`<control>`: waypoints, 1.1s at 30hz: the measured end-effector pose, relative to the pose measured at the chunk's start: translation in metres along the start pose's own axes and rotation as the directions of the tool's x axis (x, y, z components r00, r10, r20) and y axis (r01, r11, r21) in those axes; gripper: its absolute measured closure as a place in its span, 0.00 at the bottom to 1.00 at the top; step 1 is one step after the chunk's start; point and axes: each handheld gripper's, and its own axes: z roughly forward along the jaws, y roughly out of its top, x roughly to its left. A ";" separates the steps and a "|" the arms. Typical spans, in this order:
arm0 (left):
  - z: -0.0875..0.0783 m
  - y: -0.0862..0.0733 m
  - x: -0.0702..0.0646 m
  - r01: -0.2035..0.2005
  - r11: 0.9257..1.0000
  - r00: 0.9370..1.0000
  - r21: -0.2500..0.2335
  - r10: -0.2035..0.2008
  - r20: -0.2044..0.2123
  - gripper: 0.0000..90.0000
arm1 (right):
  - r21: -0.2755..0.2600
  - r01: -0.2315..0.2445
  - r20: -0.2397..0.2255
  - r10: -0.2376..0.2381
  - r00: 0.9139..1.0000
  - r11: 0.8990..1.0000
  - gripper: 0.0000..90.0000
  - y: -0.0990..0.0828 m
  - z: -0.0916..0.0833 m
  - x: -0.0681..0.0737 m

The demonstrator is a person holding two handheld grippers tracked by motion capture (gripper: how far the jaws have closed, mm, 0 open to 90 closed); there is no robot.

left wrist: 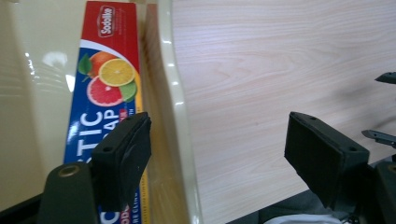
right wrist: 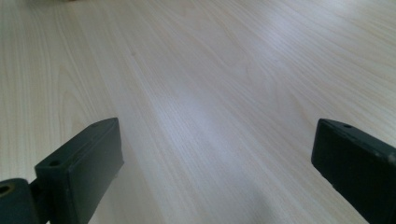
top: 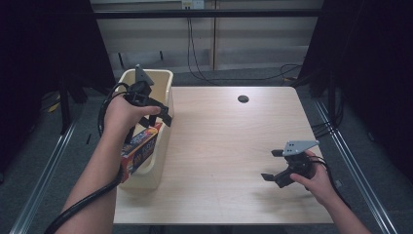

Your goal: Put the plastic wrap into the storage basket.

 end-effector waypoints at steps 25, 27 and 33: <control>0.024 0.005 -0.047 -0.137 0.991 0.989 0.000 0.137 0.054 0.20 | -0.002 0.003 -0.005 -0.003 1.000 1.000 0.02 -0.001 0.000 0.000; 0.029 0.004 -0.050 -0.149 0.989 0.987 0.005 0.149 0.065 0.20 | -0.005 0.002 0.000 -0.002 1.000 1.000 0.02 -0.001 0.000 0.000; 0.040 0.002 -0.056 -0.176 0.984 0.982 0.005 0.176 0.068 0.20 | -0.002 -0.002 -0.007 0.002 1.000 1.000 0.02 -0.001 0.000 0.000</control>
